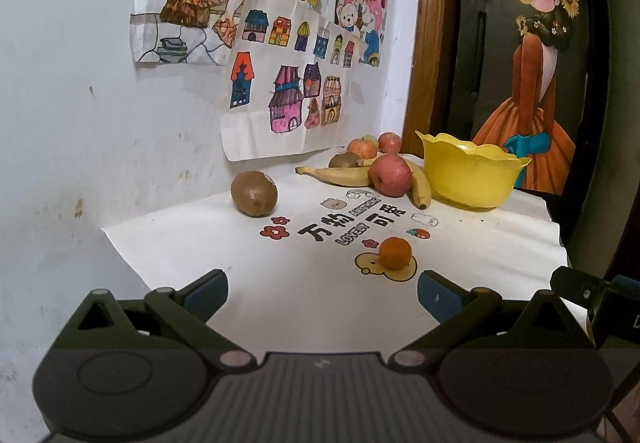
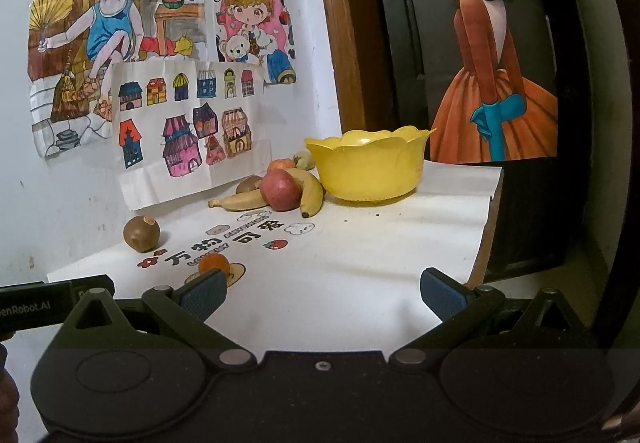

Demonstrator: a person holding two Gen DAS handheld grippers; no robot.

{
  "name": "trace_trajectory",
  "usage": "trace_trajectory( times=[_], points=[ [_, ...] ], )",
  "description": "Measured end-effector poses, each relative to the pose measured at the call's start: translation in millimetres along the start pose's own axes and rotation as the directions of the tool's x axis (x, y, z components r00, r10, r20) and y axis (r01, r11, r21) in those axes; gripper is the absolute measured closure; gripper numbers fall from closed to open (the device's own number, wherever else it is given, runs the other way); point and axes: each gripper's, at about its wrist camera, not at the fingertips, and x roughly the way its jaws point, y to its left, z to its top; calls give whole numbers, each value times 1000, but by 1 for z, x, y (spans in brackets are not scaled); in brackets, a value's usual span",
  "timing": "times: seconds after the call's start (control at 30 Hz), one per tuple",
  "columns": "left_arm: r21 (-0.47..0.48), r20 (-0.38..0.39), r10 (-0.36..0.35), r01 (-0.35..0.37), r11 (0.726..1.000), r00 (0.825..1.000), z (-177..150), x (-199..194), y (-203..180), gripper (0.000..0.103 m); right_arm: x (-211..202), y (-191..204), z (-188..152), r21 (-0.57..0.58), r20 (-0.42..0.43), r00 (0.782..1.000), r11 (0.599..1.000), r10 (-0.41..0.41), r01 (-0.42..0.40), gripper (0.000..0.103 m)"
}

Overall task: Organize fruits
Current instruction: 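Move the left tool toward the kiwi while the right tool approaches the orange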

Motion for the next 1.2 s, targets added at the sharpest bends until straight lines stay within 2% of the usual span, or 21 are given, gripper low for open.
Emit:
trace_trajectory(
  times=[1.2],
  points=[
    [19,-39,12,-11,1000,999,-1,17,3,0,20,1,-5,14,-53,998,1000,21,-20,1]
  ],
)
